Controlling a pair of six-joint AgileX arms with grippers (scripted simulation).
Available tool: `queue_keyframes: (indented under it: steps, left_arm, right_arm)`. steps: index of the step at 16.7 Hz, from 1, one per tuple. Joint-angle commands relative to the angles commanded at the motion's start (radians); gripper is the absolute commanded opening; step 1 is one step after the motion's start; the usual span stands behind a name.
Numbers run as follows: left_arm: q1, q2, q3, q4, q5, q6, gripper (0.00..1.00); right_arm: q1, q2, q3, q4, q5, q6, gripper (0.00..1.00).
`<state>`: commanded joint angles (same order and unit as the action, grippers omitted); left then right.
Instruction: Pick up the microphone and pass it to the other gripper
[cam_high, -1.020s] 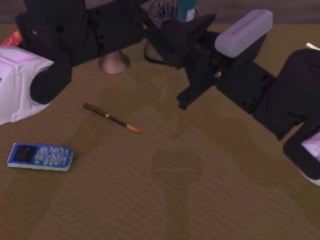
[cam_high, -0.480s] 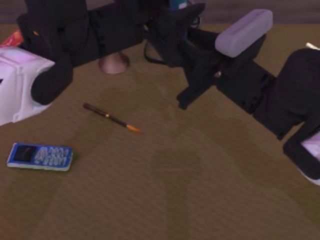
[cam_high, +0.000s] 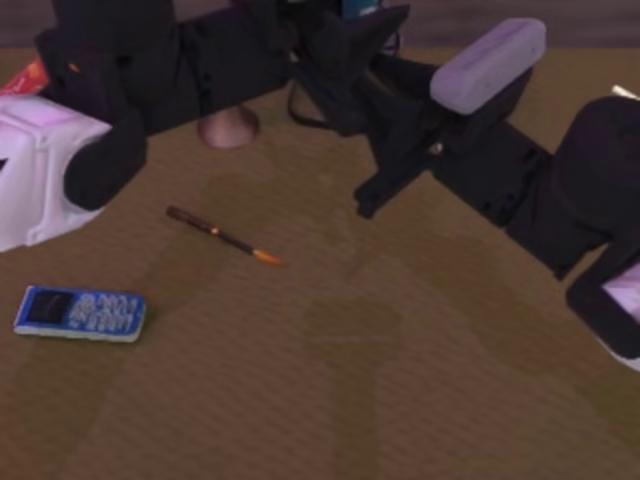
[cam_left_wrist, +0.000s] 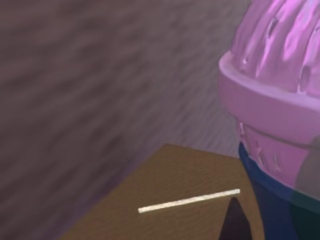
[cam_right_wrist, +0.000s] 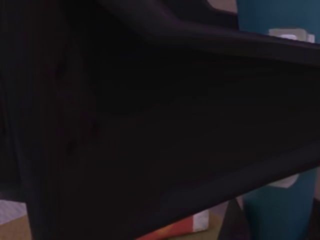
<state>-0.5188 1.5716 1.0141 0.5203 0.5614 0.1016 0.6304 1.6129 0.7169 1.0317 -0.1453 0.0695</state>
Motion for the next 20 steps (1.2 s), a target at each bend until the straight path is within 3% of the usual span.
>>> queue_keyframes:
  steps: [3,16,20]
  left_arm:
    - [0.000,0.000,0.000,0.000,0.000,0.000,0.00]
    - [0.000,0.000,0.000,0.000,0.000,0.000,0.00]
    - [0.000,0.000,0.000,0.000,0.000,0.000,0.00]
  right_arm:
    - [0.000,0.000,0.000,0.000,0.000,0.000,0.00]
    - [0.000,0.000,0.000,0.000,0.000,0.000,0.98]
    - [0.000,0.000,0.000,0.000,0.000,0.000,1.00]
